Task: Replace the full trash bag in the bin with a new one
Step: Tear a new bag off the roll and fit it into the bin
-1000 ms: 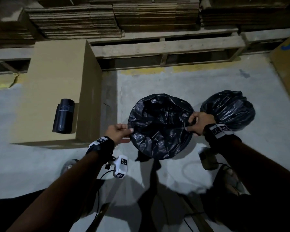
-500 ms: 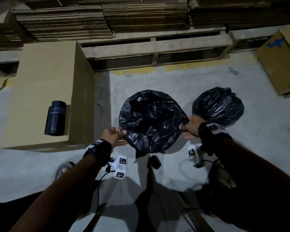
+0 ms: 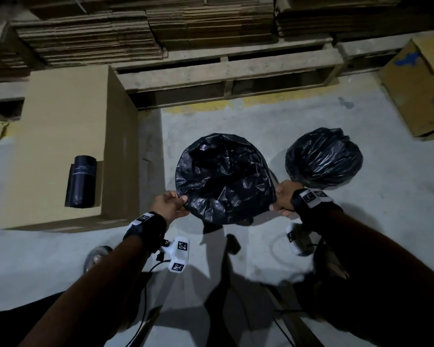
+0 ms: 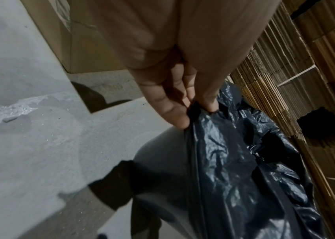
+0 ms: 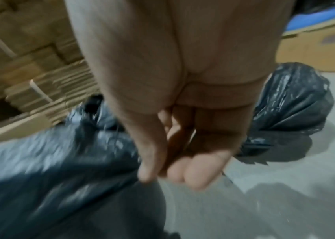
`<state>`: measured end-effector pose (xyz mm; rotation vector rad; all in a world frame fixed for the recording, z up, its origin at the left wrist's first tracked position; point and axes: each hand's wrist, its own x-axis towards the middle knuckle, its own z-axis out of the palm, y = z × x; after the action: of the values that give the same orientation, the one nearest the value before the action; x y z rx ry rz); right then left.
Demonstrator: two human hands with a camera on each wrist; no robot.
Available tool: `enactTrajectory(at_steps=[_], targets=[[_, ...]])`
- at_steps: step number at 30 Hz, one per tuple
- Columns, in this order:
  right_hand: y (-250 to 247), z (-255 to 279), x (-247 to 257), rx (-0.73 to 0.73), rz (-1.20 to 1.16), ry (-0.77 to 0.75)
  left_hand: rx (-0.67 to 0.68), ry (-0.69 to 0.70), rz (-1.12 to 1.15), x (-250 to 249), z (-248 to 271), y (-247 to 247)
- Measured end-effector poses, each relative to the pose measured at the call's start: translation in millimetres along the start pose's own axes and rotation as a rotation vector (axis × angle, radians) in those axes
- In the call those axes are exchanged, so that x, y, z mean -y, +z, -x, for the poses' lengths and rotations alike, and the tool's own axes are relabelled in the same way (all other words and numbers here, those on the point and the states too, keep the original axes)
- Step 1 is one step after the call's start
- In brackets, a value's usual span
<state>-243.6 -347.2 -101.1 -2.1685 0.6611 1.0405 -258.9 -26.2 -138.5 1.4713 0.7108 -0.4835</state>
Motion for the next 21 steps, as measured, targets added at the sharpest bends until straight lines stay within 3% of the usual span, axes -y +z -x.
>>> enactTrajectory(at_steps=[3, 8, 16, 21], targets=[[4, -4, 3, -0.133, 0.012, 0.006, 0.024, 0.001, 0.043, 2, 0, 0], [10, -7, 0, -0.01, -0.247, 0.009, 0.1, -0.06, 0.131, -3, 4, -9], [25, -25, -12, -0.097, -0.23, 0.008, 0.021, 0.047, 0.037, 14, 6, -15], [28, -36, -12, -0.148, -0.191, 0.006, -0.048, 0.132, -0.166, 16, -9, -16]])
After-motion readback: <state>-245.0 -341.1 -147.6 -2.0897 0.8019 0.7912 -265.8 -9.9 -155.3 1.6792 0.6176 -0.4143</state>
